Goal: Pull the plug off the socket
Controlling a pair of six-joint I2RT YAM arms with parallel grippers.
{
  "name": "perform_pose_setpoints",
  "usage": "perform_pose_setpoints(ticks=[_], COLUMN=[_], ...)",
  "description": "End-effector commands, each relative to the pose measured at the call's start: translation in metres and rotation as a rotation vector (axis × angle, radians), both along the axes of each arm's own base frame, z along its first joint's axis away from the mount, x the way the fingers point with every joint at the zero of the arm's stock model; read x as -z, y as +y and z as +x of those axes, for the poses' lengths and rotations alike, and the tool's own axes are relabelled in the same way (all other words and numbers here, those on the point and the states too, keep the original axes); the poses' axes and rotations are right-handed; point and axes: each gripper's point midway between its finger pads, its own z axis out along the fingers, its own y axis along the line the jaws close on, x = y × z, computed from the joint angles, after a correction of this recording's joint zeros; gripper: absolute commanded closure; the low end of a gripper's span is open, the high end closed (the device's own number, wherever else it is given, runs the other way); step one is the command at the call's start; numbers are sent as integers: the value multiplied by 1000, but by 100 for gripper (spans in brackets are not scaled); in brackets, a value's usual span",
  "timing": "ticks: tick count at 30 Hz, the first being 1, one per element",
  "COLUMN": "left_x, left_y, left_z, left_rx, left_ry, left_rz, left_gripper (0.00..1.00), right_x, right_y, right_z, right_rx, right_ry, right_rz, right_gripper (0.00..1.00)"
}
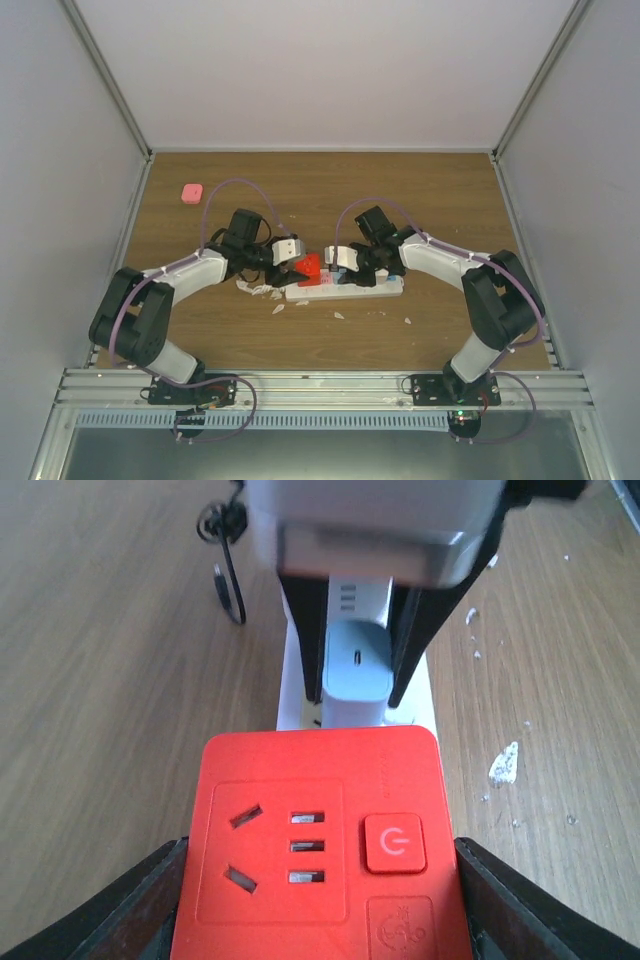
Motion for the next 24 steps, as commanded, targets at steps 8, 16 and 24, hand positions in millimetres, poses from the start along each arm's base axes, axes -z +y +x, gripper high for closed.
perform_pose_setpoints(ticks=[8, 16, 24], left_x=[-47, -54, -83], left_y=[-11, 11, 59], left_z=[-13, 1, 43], left_rx=[101, 30, -100], left_ry=[-142, -117, -200], left_rz=[-128, -101, 38], left_gripper=[79, 80, 79], right_x=[36, 32, 20], right_y=[-26, -25, -21], right_z=[9, 11, 16], right_rx=[69, 73, 84], right_ry=[-1, -11, -52], right_rz=[-156, -145, -120], right_gripper=[88, 85, 75])
